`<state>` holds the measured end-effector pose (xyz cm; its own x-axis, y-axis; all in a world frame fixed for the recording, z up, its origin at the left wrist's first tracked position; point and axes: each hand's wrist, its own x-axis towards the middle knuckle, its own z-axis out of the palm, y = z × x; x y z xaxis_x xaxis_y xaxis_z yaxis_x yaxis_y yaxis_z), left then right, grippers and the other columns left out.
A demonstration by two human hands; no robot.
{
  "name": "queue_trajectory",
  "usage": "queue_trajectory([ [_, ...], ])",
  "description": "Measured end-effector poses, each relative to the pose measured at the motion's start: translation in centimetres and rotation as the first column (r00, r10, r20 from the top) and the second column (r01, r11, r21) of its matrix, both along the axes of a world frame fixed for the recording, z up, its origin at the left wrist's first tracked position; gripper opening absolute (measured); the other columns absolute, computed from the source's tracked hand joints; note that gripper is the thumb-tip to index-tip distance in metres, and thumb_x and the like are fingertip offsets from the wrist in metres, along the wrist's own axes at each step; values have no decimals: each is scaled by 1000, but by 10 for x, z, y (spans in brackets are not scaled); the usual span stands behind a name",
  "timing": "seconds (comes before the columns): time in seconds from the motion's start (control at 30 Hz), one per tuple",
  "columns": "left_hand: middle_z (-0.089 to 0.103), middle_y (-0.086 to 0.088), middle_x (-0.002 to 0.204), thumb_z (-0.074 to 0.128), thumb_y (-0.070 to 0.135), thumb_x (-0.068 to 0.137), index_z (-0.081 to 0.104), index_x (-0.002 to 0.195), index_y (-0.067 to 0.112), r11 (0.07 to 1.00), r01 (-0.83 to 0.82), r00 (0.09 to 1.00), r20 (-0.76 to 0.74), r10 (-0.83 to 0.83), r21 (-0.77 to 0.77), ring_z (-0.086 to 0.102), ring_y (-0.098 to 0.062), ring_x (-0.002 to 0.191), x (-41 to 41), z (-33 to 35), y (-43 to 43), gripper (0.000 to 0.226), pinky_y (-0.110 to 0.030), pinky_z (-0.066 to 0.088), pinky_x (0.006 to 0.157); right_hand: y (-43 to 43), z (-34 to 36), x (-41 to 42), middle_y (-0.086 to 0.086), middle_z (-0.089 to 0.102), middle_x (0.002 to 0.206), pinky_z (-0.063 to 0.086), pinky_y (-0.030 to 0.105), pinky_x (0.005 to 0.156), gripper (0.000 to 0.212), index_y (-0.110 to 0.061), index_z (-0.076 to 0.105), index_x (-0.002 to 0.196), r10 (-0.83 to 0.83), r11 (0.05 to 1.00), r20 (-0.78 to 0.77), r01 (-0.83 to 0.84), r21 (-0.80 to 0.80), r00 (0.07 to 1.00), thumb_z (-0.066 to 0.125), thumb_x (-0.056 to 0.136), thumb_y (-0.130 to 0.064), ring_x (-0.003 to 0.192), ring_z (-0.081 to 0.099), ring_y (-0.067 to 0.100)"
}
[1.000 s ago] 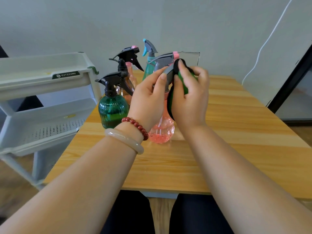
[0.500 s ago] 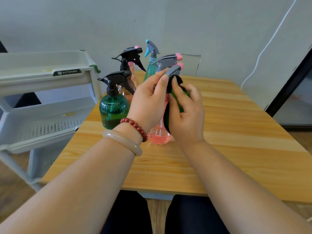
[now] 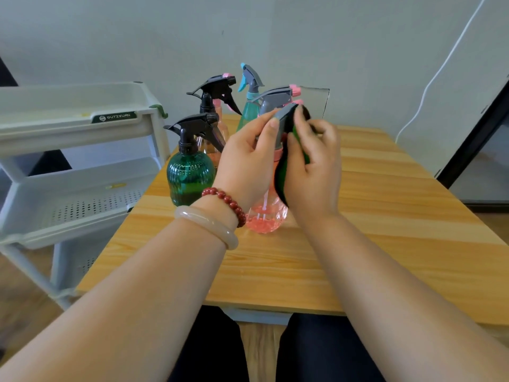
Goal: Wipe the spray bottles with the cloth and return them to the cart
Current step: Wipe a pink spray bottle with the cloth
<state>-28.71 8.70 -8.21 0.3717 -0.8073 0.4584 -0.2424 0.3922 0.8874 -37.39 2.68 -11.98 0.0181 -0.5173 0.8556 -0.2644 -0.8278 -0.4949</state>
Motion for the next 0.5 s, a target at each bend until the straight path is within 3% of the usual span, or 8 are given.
queue_trajectory([
  [0.1,70,12,114,44,23,105,67,124,24,1000,11,1000,-23,-11,2,62,5,107,2,-1,1,30,-20,50,96,16,-17,-1,5,50,114,38,15,97,38,1,55,134,90,994,-84,-95,-53,992,52,96,3,108,49,9],
  [0.17,69,12,115,44,24,105,66,124,26,1000,6,1000,-10,-6,2,62,4,108,1,-2,0,30,-22,50,97,8,-14,-8,3,49,113,40,17,95,38,0,56,133,63,995,-98,-70,-75,993,52,96,2,106,50,10],
  [0.27,68,14,114,43,25,105,65,125,25,1000,-6,1000,12,6,-3,61,9,104,0,-2,-1,30,-11,49,87,-9,1,-6,3,49,109,45,19,89,38,-2,57,134,-27,1000,8,27,5,1000,51,97,-4,100,55,18],
  [0.37,69,14,113,43,23,105,66,123,25,1000,-14,1000,8,15,-22,61,6,106,2,-3,-1,29,-15,48,92,4,-6,3,5,50,110,40,14,91,38,1,55,135,24,999,-16,-24,-22,1000,51,97,-3,101,51,11],
  [0.5,68,12,116,44,23,105,65,125,26,1000,-11,1000,-3,11,-9,61,5,108,0,-4,-1,30,-18,49,96,6,-14,-6,4,50,112,40,17,95,38,0,55,135,65,997,-75,-69,-46,995,51,97,-1,104,49,9],
])
